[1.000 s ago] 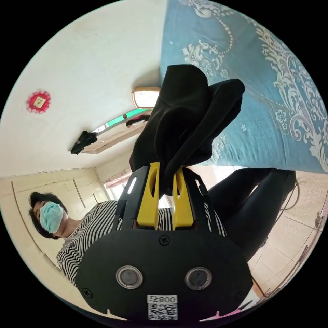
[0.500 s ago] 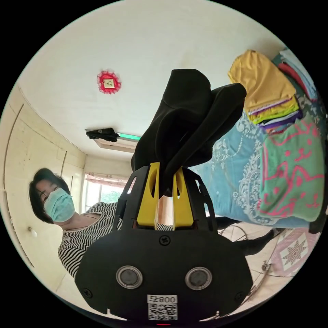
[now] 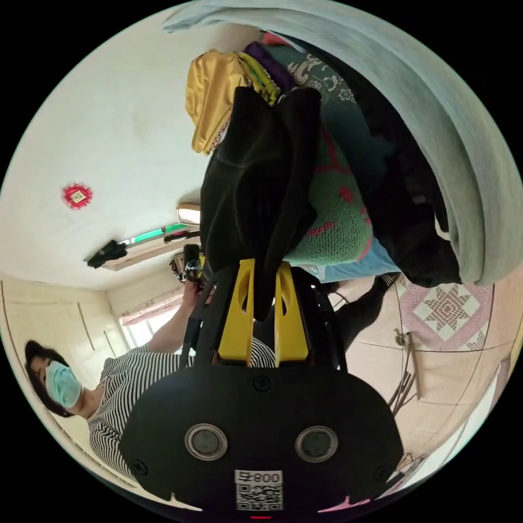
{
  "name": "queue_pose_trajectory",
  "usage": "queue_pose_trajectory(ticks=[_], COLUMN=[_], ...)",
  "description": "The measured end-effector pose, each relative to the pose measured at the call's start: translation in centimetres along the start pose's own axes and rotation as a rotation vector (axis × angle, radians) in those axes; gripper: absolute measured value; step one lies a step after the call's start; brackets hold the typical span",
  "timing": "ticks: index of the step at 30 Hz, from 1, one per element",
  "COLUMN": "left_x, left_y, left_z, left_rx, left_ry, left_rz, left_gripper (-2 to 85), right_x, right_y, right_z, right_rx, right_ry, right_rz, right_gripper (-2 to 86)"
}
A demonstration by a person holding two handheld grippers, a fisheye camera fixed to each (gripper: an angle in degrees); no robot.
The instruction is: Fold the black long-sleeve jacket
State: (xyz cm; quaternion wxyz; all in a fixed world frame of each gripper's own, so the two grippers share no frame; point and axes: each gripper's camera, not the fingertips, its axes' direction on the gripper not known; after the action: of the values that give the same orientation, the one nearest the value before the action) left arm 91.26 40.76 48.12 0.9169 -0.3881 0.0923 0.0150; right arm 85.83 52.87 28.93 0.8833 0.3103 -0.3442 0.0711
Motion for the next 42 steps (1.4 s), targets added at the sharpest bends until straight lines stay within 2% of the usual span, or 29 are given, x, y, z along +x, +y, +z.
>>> queue_pose_trajectory(ticks=[3,6,14,20,25,27,31,34,42], left_x=[4.2,8.0,19.5,29.3,39.7,43.3,44.9,46.2,56.8], left_y=[1.4,1.8,5.7,9.7,8.0,6.7,5.3,5.8,7.7], left_z=[-0.6,-0.7,-3.5,-8.1,-6.0,-3.1,1.7,2.2,-0.9], left_rx=[0.022,0.011,0.017,0.101,-0.017,-0.106,-0.308,-0.364,-0.236], left_ry=[-0.007,-0.018,-0.134,-0.195,-0.333,-0.444,-0.675,-0.677,-0.691], left_rz=[-0.001,-0.001,0.056,0.166,0.378,0.454,0.498,0.472,0.649], left_gripper=[13.7,14.3,14.2,11.2,9.5,8.6,3.4,1.2,0.0], right_x=[-0.1,-1.5,-11.1,-18.3,-19.8,-19.4,-18.4,-18.5,-19.7], right_y=[-0.4,-1.2,-0.3,-3.1,-7.8,-9.7,-13.9,-15.8,-19.9], right_z=[-2.3,-4.4,-9.3,-6.1,-1.0,1.4,5.6,6.5,3.4], right_rx=[0.018,0.036,0.2,0.184,0.097,0.03,-0.102,-0.128,-0.055], right_ry=[-0.028,0.053,0.426,0.671,0.902,1.018,1.218,1.266,1.242], right_rz=[-0.029,-0.048,-0.185,-0.326,-0.339,-0.325,-0.248,-0.239,-0.224], right_gripper=[7.0,7.2,3.0,0.5,0.1,0.1,0.1,0.0,0.0])
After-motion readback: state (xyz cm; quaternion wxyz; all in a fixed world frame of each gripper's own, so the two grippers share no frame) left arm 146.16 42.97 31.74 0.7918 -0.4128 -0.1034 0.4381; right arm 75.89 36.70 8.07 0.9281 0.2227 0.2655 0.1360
